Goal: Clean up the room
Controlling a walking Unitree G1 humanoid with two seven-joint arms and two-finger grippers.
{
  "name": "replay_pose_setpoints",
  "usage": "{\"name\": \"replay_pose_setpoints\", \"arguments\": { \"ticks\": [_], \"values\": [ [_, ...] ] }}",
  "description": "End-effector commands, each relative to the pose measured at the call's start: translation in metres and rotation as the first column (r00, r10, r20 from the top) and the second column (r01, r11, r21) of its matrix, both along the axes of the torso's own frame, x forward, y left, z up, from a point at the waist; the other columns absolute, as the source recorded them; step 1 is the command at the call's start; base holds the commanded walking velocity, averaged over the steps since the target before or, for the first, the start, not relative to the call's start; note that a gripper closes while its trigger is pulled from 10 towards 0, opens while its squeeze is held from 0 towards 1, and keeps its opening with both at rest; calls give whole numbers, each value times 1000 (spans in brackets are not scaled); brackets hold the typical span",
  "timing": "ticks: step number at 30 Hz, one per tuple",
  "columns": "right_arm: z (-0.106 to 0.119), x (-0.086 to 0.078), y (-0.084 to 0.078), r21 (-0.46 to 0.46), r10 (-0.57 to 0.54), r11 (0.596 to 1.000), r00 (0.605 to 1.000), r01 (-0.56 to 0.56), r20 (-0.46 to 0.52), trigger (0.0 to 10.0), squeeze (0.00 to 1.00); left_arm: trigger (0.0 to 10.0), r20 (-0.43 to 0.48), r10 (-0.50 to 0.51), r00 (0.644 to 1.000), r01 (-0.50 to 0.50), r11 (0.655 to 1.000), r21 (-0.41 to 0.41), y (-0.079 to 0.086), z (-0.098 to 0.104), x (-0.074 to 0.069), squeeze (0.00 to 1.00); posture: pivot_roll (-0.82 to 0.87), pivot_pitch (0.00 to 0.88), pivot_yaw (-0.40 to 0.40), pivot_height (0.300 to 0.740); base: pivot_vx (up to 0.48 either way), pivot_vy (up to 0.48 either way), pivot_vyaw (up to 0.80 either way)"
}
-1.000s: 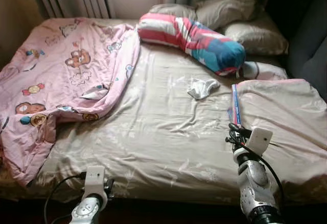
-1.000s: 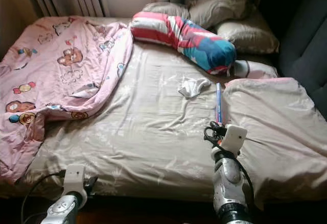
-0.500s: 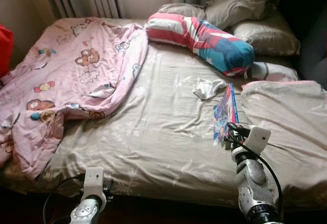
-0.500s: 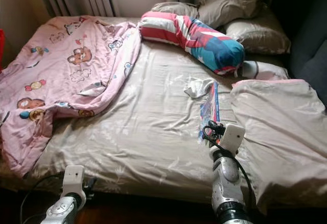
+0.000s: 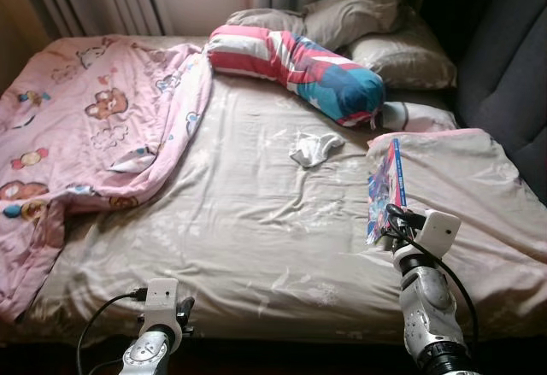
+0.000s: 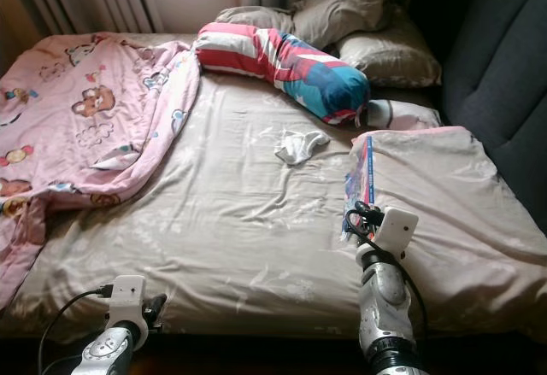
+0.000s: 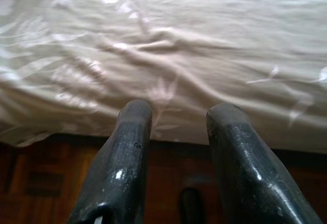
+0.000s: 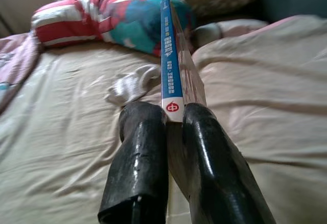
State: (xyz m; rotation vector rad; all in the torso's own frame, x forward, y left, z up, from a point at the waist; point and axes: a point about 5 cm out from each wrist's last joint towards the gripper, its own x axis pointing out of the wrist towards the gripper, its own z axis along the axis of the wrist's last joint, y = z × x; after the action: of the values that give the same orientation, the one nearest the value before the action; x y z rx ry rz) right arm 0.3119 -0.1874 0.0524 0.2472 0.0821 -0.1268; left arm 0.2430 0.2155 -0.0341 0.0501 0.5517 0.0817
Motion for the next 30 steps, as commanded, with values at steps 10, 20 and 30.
{"name": "replay_pose_setpoints", "arguments": {
  "ticks": [10,20,30],
  "values": [
    [8,5,2,-15,14,1000,999,-13,32,10000,0,10000,-24,4,1000,-4,1000,-4,1,-4,-4,0,-55,110,12,740,0,0,0],
    [5,4,0,-10,0,1000,1000,0,15,10000,0,10000,-28,10,1000,-10,1000,-6,2,-5,-7,0,-50,121,11,740,0,0,-56],
    [7,4,1,-11,-1,1000,999,1,33,10000,0,10000,-31,13,999,-14,1000,-11,1,-6,-8,0,-54,130,8,740,0,0,-251]
  ]
}}
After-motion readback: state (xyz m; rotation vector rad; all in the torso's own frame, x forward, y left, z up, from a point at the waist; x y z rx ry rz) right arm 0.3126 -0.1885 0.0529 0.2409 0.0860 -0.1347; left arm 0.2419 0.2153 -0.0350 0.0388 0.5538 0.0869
